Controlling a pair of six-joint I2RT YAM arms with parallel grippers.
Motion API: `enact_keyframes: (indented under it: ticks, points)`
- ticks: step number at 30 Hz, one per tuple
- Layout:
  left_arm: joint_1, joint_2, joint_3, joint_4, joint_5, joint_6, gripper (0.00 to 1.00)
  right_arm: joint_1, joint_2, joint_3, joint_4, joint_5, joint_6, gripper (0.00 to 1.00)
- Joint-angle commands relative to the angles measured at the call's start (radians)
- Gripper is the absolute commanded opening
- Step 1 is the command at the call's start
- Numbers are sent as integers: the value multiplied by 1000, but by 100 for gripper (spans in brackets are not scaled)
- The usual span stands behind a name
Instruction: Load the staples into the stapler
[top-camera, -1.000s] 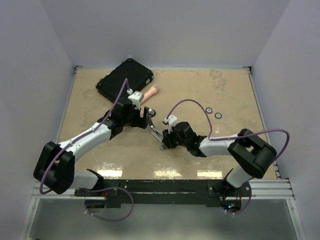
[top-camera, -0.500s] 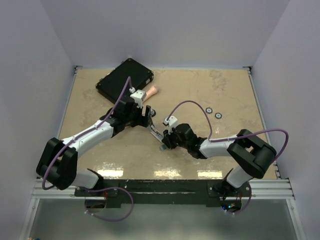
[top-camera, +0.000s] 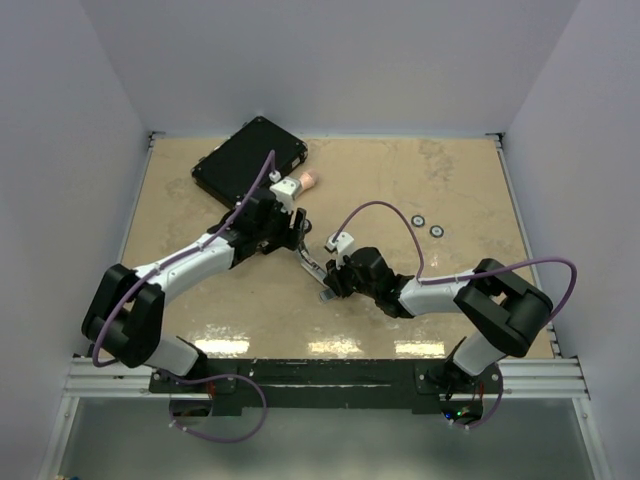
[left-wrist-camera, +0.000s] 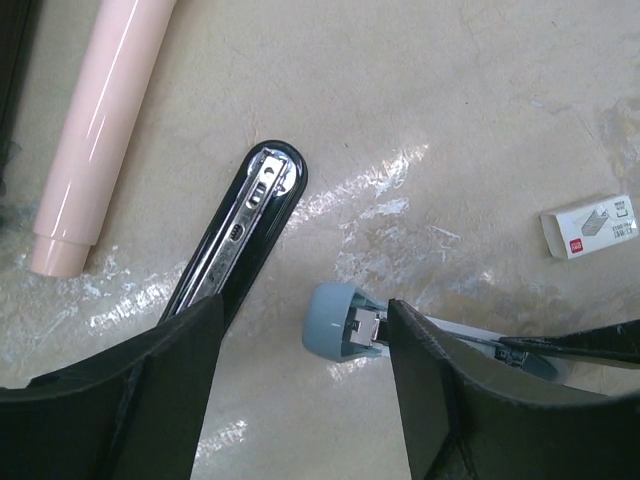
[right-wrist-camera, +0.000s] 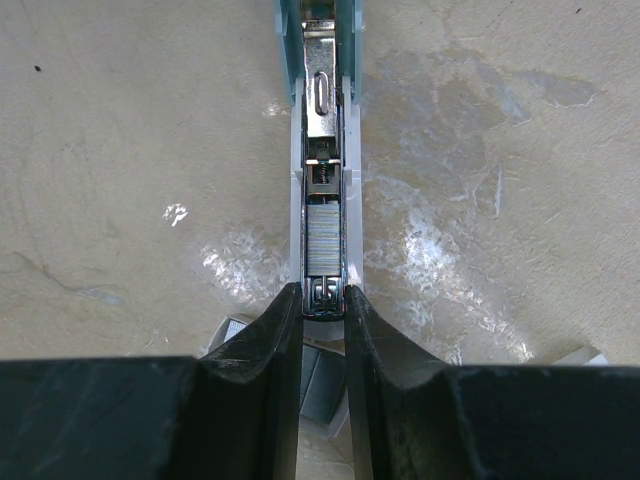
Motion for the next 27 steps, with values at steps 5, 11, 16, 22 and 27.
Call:
enact_keyframes:
  ticks: [5,11,16,22,27]
  points:
    - [-32,8,51,31,22,60,47,2,-18,38,36,27,-40,0]
    - [-68,-36,25,6,30,53,37,4,-31,55,31,25,-43,0]
    - [-108,-82,9,-15,38,25,36,4,-41,80,31,22,-52,0]
    - [-145,-112,8,-15,54,-52,36,4,-40,119,30,19,-56,0]
    - [-193,-106,0,-6,68,-105,36,4,-37,155,28,12,-61,0]
